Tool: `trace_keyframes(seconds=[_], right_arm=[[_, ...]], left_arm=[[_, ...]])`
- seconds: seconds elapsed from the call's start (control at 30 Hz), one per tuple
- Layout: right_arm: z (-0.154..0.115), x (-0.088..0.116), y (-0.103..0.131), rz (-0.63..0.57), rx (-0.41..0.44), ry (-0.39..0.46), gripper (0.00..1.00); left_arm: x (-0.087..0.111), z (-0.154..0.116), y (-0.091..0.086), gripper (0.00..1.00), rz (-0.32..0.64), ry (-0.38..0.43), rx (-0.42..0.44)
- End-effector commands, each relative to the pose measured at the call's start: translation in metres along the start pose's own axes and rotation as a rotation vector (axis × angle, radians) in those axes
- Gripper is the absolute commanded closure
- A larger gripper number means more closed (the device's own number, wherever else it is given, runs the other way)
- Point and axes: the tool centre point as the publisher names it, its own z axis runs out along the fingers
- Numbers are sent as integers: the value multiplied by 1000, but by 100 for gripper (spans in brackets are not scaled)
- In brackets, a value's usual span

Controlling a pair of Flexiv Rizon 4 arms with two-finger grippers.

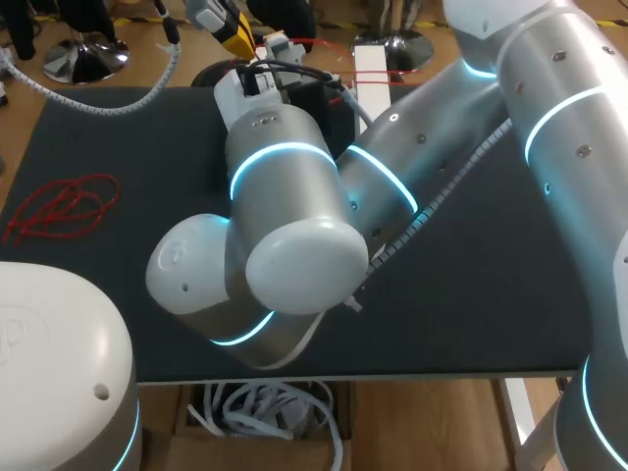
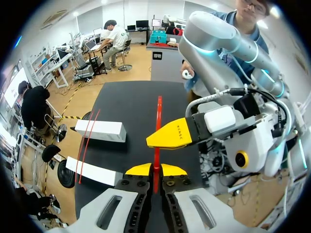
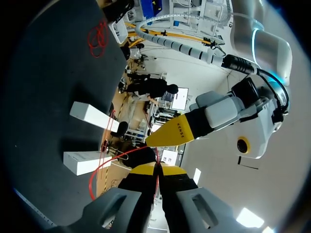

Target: Grab the tape and strap the tape.

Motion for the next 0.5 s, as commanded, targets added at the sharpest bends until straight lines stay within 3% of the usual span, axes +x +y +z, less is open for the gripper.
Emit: trace_keyframes(seconds=[0.03,0.07,0.13,0.23,0.27,0.33,0.37,0.5], right_arm=[[-2,-2,1,-6,14,0,100],[-3,-2,1,-5,14,1,100],[-5,-3,0,-3,15,4,78],[-10,-5,-1,4,18,5,76],[-12,-6,0,8,18,6,68],[-15,-8,0,16,20,7,65],[-17,-9,0,20,21,9,56],[-25,-14,-2,38,28,10,64]], left_arm=[[1,-1,-1,100,-1,0,-3],[1,-1,-1,100,-1,0,-3],[1,-1,-1,100,-1,0,-3],[1,-1,-1,100,-1,0,-3],[1,-1,-1,100,-1,0,-3],[1,-1,-1,100,-1,0,-3],[1,-1,-1,100,-1,0,-3],[1,-1,-1,100,-1,0,-3]])
